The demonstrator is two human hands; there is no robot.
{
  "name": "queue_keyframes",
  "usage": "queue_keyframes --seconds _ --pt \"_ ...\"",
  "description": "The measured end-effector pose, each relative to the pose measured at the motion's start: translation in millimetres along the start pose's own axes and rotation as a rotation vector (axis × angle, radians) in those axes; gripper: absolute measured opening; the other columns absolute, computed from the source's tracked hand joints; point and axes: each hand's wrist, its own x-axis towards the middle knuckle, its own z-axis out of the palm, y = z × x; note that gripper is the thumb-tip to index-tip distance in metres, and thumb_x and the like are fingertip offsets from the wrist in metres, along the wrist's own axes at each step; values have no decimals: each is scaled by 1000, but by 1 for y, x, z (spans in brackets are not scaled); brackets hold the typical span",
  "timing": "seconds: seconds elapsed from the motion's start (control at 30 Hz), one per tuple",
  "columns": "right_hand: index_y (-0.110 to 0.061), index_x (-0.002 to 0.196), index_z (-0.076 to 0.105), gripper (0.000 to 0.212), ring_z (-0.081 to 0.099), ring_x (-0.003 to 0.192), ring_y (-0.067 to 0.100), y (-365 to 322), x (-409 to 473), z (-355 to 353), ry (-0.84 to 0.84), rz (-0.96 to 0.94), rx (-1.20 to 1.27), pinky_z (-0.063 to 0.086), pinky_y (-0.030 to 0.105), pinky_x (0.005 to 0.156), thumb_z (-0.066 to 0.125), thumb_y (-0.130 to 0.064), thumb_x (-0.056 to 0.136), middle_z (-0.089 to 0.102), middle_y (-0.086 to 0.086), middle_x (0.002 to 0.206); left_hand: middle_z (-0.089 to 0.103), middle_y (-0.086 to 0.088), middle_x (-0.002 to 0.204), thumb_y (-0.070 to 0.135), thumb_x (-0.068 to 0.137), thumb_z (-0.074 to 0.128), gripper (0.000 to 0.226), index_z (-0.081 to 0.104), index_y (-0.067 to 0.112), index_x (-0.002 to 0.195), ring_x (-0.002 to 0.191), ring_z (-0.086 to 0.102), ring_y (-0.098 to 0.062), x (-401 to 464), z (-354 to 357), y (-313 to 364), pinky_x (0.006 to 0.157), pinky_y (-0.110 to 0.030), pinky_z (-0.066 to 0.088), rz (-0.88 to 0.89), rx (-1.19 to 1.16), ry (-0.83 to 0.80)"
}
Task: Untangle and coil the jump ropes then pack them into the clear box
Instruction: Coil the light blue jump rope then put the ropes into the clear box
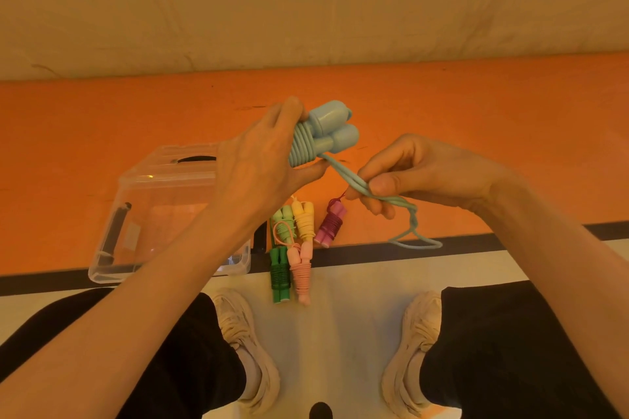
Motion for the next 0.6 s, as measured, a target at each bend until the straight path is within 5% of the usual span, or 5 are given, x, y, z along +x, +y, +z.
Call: queue_keyframes --seconds 0.33,0.47,0.53,0.6 --pt "-20 87 79 20 58 56 10 -4 0 7 8 -29 14 49 22 63 63 -23 74 67 1 66 61 1 102 46 71 74 53 43 20 106 71 57 -23 0 4 1 45 -24 25 20 -6 -11" --pt "-24 86 78 19 54 59 21 -7 -14 -10 99 -30 -129 42 64 87 63 -33 80 62 -2 58 57 2 99 52 73 59 49 45 19 107 67 42 -14 2 -3 -6 49 -27 31 -8 -19 -5" --pt "-21 95 78 30 52 66 36 -7 -24 -19 113 16 -197 46 57 87 73 -43 75 59 2 56 58 1 98 55 72 52 51 46 18 108 68 42 -14 2 -6 -11 49 -29 34 -14 -26 -6" --pt "-19 99 77 46 53 68 35 -11 -36 -28 150 95 -248 53 36 80 79 -51 65 58 5 56 59 1 97 56 71 50 53 48 17 108 68 44 -14 1 -8 -14 49 -28 33 -10 -21 -6"
